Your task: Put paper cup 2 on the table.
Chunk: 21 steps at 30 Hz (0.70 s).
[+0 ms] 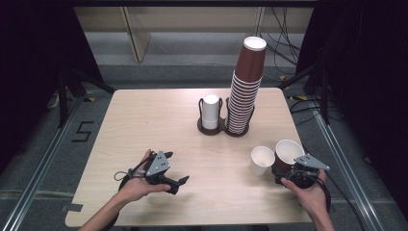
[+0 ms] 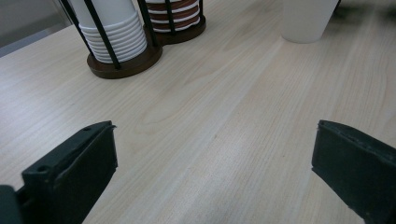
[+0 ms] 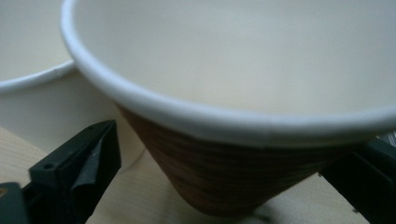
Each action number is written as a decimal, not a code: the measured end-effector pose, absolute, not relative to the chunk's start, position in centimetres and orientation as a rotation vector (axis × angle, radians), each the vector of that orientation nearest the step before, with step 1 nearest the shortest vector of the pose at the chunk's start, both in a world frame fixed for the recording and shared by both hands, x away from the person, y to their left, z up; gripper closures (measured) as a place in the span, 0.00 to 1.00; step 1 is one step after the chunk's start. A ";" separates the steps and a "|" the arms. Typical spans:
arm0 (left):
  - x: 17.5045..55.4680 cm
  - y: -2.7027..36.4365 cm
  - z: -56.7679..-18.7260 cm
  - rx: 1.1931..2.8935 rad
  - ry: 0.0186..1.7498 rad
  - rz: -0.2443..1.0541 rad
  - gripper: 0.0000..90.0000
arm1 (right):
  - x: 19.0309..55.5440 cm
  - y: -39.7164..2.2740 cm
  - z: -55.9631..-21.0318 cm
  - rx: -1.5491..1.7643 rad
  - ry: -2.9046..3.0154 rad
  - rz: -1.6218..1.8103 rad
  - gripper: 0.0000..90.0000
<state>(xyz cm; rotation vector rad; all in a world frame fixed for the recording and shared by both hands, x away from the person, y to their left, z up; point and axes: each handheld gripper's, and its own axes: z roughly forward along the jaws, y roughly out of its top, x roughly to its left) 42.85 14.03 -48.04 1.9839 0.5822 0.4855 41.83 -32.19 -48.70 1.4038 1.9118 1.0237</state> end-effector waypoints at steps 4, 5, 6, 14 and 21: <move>42.9 14.0 -48.1 1.986 0.584 0.486 0.00 | 41.4 -32.0 -48.8 1.448 1.904 1.029 0.00; 42.9 14.0 -48.1 1.986 0.583 0.487 0.00 | 41.4 -32.2 -48.7 1.422 1.918 1.011 0.00; 42.9 14.0 -48.1 1.988 0.581 0.488 0.00 | 41.1 -32.1 -48.6 1.468 1.905 1.007 0.00; 42.9 14.2 -48.1 1.992 0.581 0.488 0.00 | 40.2 -32.4 -48.7 1.439 1.935 0.979 0.00; 42.9 14.0 -48.2 1.991 0.579 0.480 0.00 | 38.9 -32.5 -48.7 1.454 1.932 0.972 0.00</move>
